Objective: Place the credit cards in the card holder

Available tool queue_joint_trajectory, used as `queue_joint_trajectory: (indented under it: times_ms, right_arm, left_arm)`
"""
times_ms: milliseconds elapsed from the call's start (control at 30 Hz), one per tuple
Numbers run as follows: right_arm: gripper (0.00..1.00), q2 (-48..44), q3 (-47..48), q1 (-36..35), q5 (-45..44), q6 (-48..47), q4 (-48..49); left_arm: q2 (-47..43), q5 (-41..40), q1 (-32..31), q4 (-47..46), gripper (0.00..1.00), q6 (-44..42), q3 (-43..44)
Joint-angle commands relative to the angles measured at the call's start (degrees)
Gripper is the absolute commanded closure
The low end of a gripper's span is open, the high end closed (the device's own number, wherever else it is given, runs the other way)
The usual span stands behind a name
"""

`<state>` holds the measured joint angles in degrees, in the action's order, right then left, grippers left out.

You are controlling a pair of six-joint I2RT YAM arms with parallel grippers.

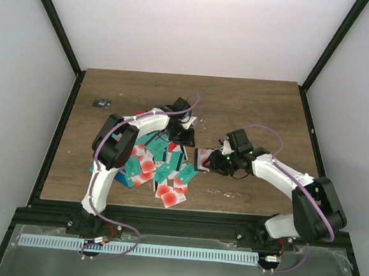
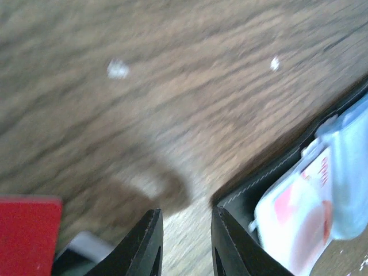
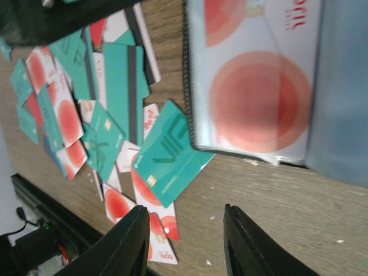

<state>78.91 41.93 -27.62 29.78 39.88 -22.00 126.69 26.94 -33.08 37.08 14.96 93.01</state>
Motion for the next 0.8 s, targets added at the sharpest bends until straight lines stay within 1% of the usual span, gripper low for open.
queue_joint_trajectory:
  times_ms: [0, 133, 233, 367, 567, 767]
  right_arm:
    - [0.62, 1.02, 1.38, -0.07, -6.99, 0.67, -1.79]
    - [0.62, 3.35, 4.05, -0.07, -11.60, 0.52, -1.67]
    - [0.62, 5.68, 5.94, -0.04, -13.14, -0.23, -1.03]
    - [0.62, 8.69, 7.55, 0.68, -13.58, -0.83, -0.49]
    - [0.62, 11.99, 8.55, 1.31, -13.01, -1.43, 0.61]
    - [0.59, 12.88, 8.21, 1.34, -13.85, -1.73, 0.01]
  left_arm:
    - [-4.39, -4.82, -0.82, 3.77, 0.74, -0.82, -3.94]
    - [-7.68, -5.57, -2.37, 3.96, 0.79, -0.46, -6.60]
    - [-9.62, -5.12, -3.39, 3.73, 0.81, 0.25, -8.62]
    - [-10.90, -3.90, -4.37, 4.09, 0.81, 1.20, -10.03]
    - [-11.24, 0.34, -5.18, 2.61, 0.82, 2.58, -12.40]
    - [-9.92, 1.47, -5.92, 1.45, 0.82, 2.79, -13.21]
